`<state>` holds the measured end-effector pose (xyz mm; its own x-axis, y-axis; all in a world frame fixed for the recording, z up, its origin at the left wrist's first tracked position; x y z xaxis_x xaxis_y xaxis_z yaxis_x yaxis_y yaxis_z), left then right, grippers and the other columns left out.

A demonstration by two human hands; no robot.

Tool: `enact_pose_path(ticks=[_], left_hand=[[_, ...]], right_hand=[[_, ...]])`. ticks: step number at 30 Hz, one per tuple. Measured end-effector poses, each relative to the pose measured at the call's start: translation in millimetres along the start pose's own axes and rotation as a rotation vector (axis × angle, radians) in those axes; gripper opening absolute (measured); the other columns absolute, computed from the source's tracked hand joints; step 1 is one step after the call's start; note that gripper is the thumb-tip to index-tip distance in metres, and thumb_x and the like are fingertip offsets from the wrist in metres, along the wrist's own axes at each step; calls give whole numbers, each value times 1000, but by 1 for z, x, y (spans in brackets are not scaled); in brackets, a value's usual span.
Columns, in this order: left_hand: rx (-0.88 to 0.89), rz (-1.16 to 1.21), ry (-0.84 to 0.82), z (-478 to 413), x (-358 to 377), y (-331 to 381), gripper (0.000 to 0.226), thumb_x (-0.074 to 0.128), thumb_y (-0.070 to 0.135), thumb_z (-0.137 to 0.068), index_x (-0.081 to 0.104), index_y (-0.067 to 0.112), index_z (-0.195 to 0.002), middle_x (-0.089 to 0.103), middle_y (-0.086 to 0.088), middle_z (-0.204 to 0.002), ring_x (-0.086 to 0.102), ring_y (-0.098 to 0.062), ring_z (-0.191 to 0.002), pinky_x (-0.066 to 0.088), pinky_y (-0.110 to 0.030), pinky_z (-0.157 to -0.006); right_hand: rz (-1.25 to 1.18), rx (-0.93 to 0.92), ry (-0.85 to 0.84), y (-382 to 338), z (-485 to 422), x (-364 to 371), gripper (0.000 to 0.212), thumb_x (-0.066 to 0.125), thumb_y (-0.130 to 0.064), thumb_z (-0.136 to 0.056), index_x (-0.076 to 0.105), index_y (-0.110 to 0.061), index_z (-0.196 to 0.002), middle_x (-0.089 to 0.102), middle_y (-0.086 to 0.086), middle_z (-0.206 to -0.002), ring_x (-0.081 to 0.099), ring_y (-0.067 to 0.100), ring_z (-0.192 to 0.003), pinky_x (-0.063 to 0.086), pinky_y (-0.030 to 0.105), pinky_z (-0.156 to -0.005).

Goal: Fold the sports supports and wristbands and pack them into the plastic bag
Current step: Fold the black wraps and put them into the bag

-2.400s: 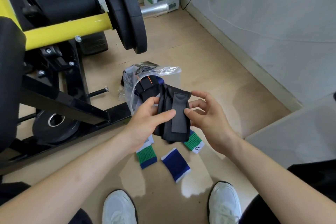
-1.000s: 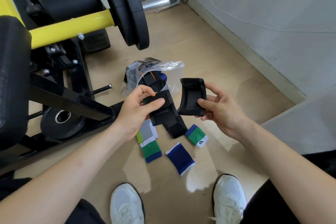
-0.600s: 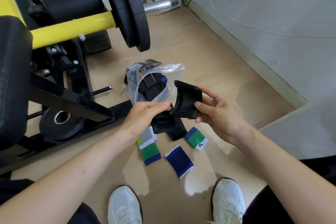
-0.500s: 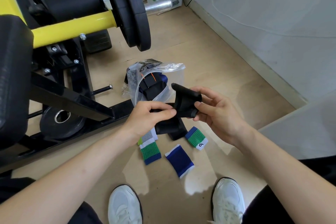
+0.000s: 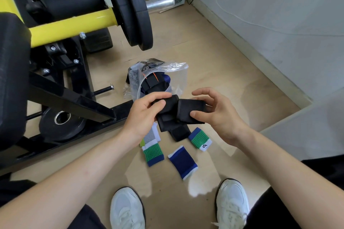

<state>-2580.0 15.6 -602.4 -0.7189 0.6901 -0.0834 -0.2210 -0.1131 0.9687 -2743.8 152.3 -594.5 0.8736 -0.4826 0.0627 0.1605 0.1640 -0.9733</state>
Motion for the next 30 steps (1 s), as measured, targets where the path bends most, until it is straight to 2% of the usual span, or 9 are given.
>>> enact_pose_path(ticks=[2,4,8,10,14,18,23,26,30], left_hand=[[19,-24,46,0,-1,-2,35,58,9,-100,70,31,-123,73,7,-118,68,-21,-109,58,-40,-89],[7,4,84,-2,-3,-1,36,59,10,-99,68,32,-126,72,9,-119,69,-20,-109,57,-49,-95],[-37,125,80,-2,-4,4,31,59,14,-98,70,29,-123,72,3,-120,67,-18,-115,52,-55,-101],[-38,185,43,-1,-2,6,33,57,9,-99,69,24,-126,72,1,-121,67,-17,-114,55,-49,-98],[-52,239,-111,2,2,8,27,57,4,-97,67,14,-120,72,0,-111,68,-14,-101,55,-33,-82],[-98,248,-280,8,10,8,14,56,8,-99,54,15,-112,71,-12,-105,67,-24,-95,58,-36,-86],[-158,200,-352,8,6,11,25,63,15,-97,48,19,-117,72,-13,-106,69,-30,-97,57,-53,-88],[-166,211,-315,7,2,11,25,63,9,-96,51,18,-116,73,-13,-107,70,-30,-95,58,-51,-87],[-136,227,-168,1,-6,8,27,64,-2,-93,56,20,-107,74,-6,-101,69,-24,-84,57,-43,-79]], right_hand=[[11,40,8,-2,-2,-4,43,71,12,-81,58,-14,-113,66,12,-105,69,17,-83,55,25,-69],[30,61,-10,-4,-4,-8,40,73,11,-79,59,-13,-108,66,14,-104,69,19,-83,56,27,-69],[77,23,-143,-3,-2,-7,34,73,4,-83,69,-16,-109,67,21,-108,64,43,-90,60,39,-82],[101,-4,-155,-1,-1,-3,37,72,3,-84,71,-22,-112,68,18,-111,64,45,-96,59,42,-86],[161,-15,-48,0,-3,-2,46,79,4,-77,60,-19,-112,69,11,-99,62,27,-78,57,54,-85],[161,-31,-37,0,-2,-1,45,82,3,-74,60,-12,-109,73,7,-96,62,24,-76,56,51,-83],[169,-69,-37,1,-2,0,43,80,5,-75,63,-13,-110,73,9,-100,62,21,-75,57,36,-78],[181,-62,-32,-2,-3,-4,42,79,6,-76,67,-15,-110,72,10,-101,62,21,-75,58,35,-78],[90,16,26,-10,-7,-23,40,73,8,-80,70,-17,-110,76,3,-95,68,19,-76,55,34,-76]])
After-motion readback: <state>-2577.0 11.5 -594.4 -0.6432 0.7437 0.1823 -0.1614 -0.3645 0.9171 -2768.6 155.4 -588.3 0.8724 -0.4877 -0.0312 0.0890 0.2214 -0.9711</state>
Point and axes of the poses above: each hand's wrist, its own z-axis away from the middle knuckle, its own x-axis out of the palm, y = z × x, the point moved 1 cm from there along -z, towards the middle knuckle
